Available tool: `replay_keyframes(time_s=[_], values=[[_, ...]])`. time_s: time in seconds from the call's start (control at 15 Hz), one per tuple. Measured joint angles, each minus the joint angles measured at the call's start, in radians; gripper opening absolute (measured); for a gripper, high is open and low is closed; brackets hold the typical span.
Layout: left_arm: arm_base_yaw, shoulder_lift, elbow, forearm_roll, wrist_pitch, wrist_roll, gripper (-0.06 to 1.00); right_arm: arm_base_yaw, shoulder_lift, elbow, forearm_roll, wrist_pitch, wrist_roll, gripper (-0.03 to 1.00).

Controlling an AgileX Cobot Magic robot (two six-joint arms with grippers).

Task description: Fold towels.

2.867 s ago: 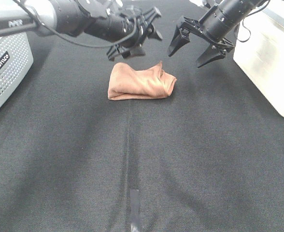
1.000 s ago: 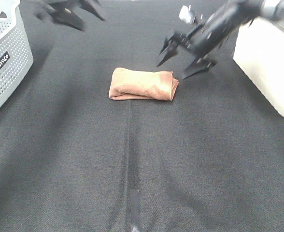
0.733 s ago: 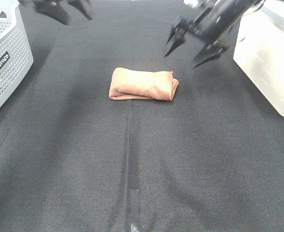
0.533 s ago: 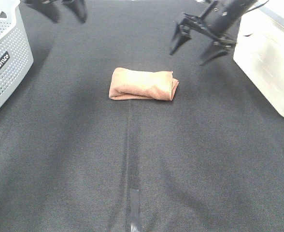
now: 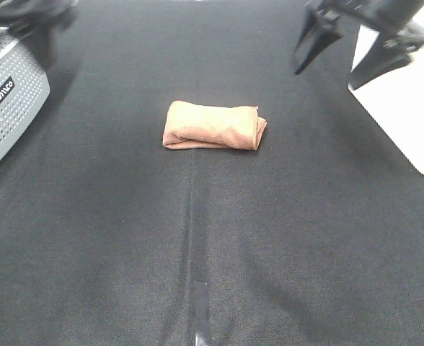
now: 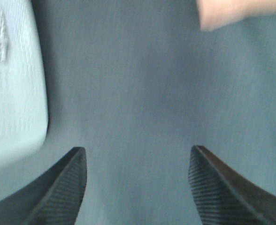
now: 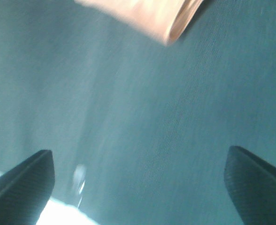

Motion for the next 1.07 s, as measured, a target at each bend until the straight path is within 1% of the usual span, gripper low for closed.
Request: replay_keyframes(time_s=[0.07, 0.27, 0.4, 0.53, 0.67, 0.8, 0.93, 1.07], values=[[0.0, -0.062, 0.074, -0.001, -0.001, -0.012, 0.61, 0.001, -0.063, 0.046, -0.003, 0.0, -0.001, 0.92], [0.0, -0.323, 0.353, -0.016, -0.033, -0.047, 0.61, 0.001, -0.259, 0.201, -0.014, 0.001, -0.001, 0.92], [0.0, -0.519, 0.531, -0.038, -0.06, -0.048, 0.61, 0.001, -0.43, 0.334, -0.041, 0.001, -0.001, 0.92], [0.0, -0.734, 0.682, -0.041, -0.062, -0.051, 0.61, 0.001, -0.623, 0.475, -0.088, 0.002, -0.001, 0.92], [0.0, -0.957, 0.784, -0.061, -0.06, -0.051, 0.61, 0.001, -0.801, 0.615, -0.128, 0.003, -0.001, 0.92], [0.0, -1.179, 0.851, -0.089, -0.061, -0.039, 0.61, 0.001, -0.998, 0.745, -0.159, 0.004, 0.0, 0.92], [0.0, -1.363, 0.887, -0.112, -0.077, -0.001, 0.61, 0.001, -1.201, 0.857, -0.18, 0.006, 0.002, 0.92], [0.0, -1.511, 0.922, -0.126, -0.083, 0.051, 0.61, 0.001, -1.389, 0.934, -0.209, 0.007, 0.002, 0.92]])
